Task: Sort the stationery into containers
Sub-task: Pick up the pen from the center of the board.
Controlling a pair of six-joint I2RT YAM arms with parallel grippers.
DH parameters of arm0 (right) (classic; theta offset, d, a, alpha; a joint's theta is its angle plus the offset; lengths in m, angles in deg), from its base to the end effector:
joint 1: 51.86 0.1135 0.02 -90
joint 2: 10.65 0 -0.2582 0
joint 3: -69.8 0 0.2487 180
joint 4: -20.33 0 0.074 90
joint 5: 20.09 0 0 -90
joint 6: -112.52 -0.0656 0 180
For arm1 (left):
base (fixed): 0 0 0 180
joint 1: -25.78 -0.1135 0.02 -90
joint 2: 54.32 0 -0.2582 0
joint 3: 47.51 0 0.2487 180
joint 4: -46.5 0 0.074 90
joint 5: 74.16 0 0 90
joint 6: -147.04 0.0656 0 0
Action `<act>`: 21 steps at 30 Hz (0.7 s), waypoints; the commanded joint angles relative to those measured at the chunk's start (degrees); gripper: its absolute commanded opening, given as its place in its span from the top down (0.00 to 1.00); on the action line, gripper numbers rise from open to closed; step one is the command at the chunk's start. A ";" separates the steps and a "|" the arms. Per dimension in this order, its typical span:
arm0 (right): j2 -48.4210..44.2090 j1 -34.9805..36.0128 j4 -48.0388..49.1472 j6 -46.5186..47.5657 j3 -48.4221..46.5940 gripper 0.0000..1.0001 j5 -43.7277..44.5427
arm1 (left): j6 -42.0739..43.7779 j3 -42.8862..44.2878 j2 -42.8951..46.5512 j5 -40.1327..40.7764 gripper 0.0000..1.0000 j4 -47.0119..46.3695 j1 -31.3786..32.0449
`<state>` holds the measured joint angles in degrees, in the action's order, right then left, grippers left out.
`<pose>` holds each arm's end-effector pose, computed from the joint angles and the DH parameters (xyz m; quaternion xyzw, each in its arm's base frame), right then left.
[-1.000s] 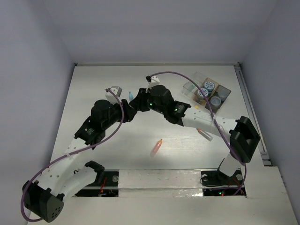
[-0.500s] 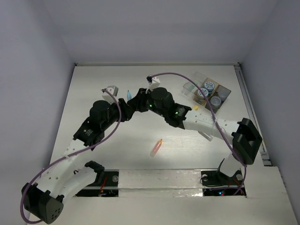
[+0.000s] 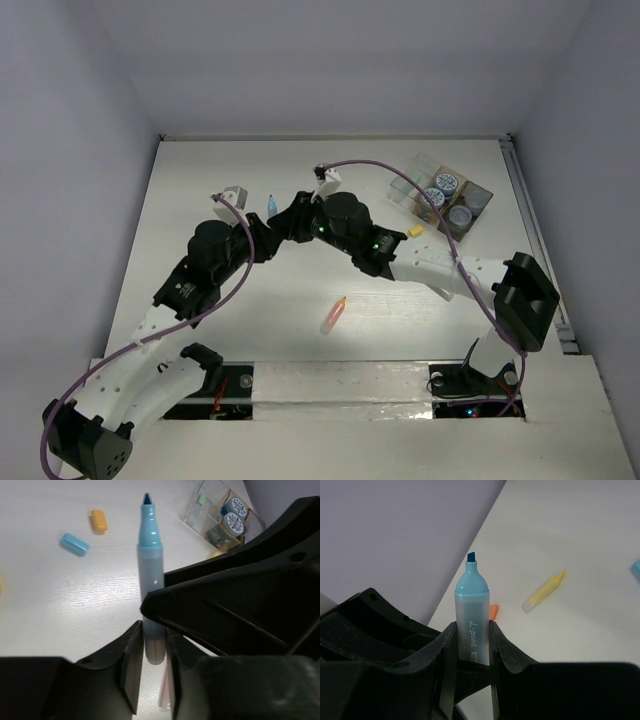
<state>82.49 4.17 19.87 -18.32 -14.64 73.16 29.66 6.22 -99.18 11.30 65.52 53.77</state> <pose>0.2365 0.3443 0.3115 -0.0824 0.7568 0.4706 0.4462 0.1918 -0.1078 0.3094 0.0295 0.7661 -0.3248 0.5538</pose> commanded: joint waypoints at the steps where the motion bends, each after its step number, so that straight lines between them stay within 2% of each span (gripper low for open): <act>1: -0.33 3.21 2.41 -2.75 1.57 0.96 -6.32 | -0.22 0.57 1.70 6.29 0.85 -6.64 -0.48; 3: -0.16 3.21 3.46 -3.28 2.71 0.96 -7.11 | -0.05 0.75 2.41 7.60 0.92 -5.42 -0.48; 4: -0.24 3.21 3.81 -3.46 3.06 0.95 -7.29 | -0.05 1.01 2.67 9.00 0.99 -5.15 -0.48; 7: -0.86 3.21 4.78 -3.19 4.64 0.94 -7.82 | 0.39 1.54 3.20 10.16 1.00 -2.43 -0.48; 9: -1.73 3.21 5.57 -2.76 5.43 0.84 -9.65 | 1.09 1.71 3.90 9.46 1.00 -1.37 -0.48; 10: -2.00 3.21 5.14 -1.71 5.35 0.71 -10.44 | 1.62 2.15 4.17 8.33 1.00 -0.85 -0.48; 12: -3.75 2.34 4.00 -0.39 5.61 0.59 -11.15 | 2.76 2.94 5.13 7.88 1.00 1.26 -0.48; 13: -4.72 0.85 3.91 1.19 6.57 0.49 -11.42 | 4.68 3.82 5.31 7.27 1.00 1.96 -0.48; 18: -10.60 -7.06 0.49 6.73 7.90 0.46 -21.07 | 10.32 6.90 4.52 5.77 1.00 4.70 -0.48; 21: -12.28 -10.93 -5.55 11.73 6.59 0.46 -24.76 | 13.04 7.34 4.95 0.77 1.00 3.12 -0.48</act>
<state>73.40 -2.89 19.45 -13.11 -6.88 55.63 37.97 11.03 -94.99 15.48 71.99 53.40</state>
